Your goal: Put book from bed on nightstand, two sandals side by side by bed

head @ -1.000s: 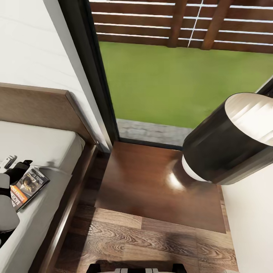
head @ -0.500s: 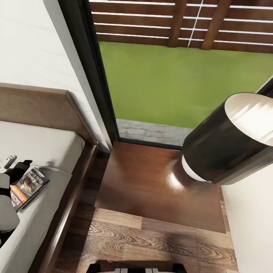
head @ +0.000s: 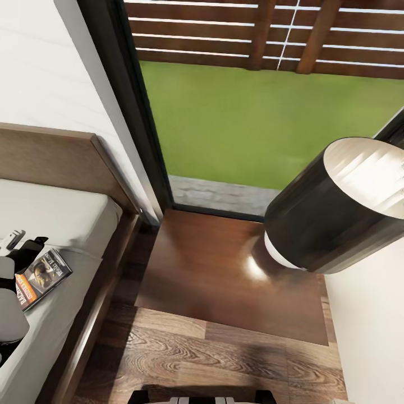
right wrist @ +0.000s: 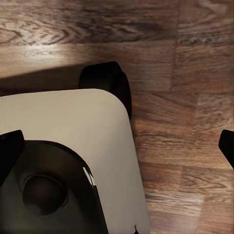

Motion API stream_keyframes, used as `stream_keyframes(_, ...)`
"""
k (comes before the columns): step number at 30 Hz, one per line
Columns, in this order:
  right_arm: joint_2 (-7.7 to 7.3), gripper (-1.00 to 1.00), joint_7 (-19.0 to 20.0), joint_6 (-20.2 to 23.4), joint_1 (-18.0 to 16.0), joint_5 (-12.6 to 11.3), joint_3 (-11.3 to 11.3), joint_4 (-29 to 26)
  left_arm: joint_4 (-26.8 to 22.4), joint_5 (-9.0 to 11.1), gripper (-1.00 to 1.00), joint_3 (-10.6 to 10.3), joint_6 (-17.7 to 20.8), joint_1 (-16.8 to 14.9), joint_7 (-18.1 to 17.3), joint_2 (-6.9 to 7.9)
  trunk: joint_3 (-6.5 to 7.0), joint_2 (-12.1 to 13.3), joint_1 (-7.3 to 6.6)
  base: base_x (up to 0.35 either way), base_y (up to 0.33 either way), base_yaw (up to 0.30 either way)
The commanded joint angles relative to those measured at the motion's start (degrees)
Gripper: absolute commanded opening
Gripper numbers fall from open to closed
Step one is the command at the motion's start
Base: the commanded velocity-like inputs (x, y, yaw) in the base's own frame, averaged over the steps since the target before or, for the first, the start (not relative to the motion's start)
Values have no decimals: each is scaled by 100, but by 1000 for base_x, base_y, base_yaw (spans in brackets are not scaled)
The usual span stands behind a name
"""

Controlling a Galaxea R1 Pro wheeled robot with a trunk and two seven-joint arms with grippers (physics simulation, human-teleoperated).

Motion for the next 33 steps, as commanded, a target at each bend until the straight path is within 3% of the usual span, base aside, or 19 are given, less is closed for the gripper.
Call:
stream_keyframes(1,-1,100,30,-2,-6,-40,-11,9,-6,34,100,26,37,-6,-15,-2,-3,-2,0,0,0,0)
stream_keyframes(22,-1,100,29,-2,-2,-40,-12,9,-6,34,100,26,37,-6,-13,3,-3,-2,0,0,0,0)
stream_keyframes(25,-1,100,31,-2,-4,-40,-12,9,-6,34,100,26,37,-6,-14,5,51,119,-66,0,0,0)
stream_keyframes(33,-1,100,29,-2,-3,-40,-12,9,-6,34,100,26,37,-6,-13,7,51,119,-66,0,0,0)
